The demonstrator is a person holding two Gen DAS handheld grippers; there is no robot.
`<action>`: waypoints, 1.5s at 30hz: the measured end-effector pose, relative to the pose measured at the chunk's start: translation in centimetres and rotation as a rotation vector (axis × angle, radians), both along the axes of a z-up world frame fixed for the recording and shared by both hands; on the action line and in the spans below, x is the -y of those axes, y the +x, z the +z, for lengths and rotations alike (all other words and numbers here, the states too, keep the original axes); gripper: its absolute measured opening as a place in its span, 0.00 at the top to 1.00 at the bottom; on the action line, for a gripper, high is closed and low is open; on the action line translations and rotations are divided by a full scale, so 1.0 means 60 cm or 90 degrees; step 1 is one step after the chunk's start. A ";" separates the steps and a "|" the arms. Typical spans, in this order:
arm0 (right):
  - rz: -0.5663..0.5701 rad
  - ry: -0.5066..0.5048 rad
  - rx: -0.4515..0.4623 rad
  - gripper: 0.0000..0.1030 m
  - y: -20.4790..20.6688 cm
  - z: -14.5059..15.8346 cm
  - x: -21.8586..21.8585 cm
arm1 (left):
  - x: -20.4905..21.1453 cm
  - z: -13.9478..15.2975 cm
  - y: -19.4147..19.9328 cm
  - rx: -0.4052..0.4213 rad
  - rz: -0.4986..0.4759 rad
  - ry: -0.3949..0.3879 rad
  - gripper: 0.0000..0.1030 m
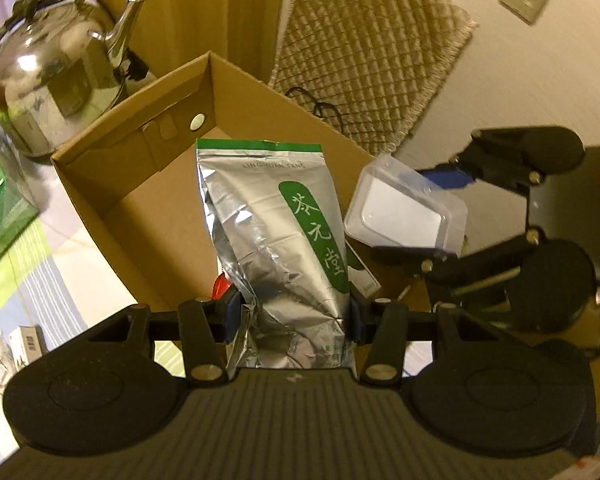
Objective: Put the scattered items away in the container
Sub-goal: 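Lower the tea bag and lid into the box and open both tools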
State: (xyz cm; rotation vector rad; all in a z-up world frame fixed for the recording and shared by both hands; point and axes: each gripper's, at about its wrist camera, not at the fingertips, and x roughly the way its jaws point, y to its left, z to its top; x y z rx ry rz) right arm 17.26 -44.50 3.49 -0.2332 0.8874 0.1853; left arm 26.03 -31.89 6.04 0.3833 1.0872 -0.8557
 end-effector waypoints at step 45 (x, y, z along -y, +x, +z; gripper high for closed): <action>0.020 -0.014 -0.050 0.46 0.043 -0.076 -0.019 | -0.102 0.000 0.016 0.012 0.098 -0.063 0.54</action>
